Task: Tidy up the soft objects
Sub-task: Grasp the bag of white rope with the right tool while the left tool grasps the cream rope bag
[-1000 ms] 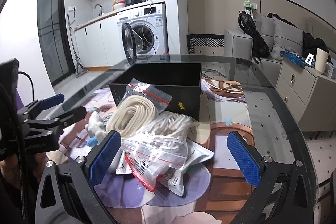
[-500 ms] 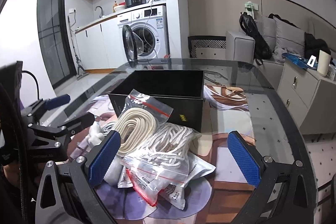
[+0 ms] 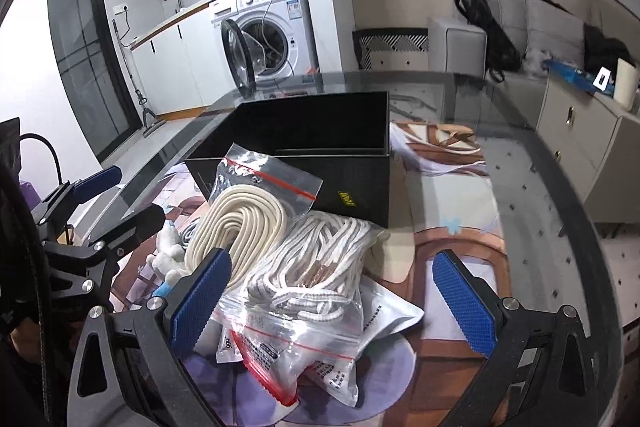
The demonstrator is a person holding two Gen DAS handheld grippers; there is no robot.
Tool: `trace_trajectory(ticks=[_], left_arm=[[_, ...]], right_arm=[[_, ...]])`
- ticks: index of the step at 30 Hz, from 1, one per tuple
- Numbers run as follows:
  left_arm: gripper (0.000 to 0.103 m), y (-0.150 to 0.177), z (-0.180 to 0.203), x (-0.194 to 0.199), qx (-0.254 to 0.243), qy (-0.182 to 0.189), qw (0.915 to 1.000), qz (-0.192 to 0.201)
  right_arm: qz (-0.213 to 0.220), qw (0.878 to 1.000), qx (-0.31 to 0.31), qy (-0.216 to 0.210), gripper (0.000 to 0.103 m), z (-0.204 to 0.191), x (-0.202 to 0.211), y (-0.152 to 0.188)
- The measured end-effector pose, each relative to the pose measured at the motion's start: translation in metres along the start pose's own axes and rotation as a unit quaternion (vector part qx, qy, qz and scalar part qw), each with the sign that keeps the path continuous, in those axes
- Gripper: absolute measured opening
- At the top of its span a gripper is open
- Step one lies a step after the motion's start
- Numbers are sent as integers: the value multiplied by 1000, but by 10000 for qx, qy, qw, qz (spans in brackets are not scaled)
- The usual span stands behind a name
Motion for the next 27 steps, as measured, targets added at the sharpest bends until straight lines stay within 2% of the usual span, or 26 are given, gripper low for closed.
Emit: trace_trajectory(ticks=[8,14,19,27], left_arm=[[103,-2,-3,-6,69,103,9999,-43],[103,-1,1,-14,94,182,9997,-107],[103,-1,6,-18,58,253,9996,-139],[103,-1,10,-19,2,288,9995,-159]], right_arm=[[-411,9987,256,143,103,-11,-25,1],[-529,9981,134,283,102,4,-28,4],[-629,9978,2,226,92,17,-30,4],[-728,9971,-110,176,91,20,-43,2]])
Point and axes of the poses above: each gripper's, at about its wrist camera, not at the fingertips, and x roughly against the way its jaws point, z to its right, y to its underside, the point moved 3 cm from there along -x, roughly the way its jaws point, and after that the axes turned 5 degrees about -x, right-handed, at the moved point
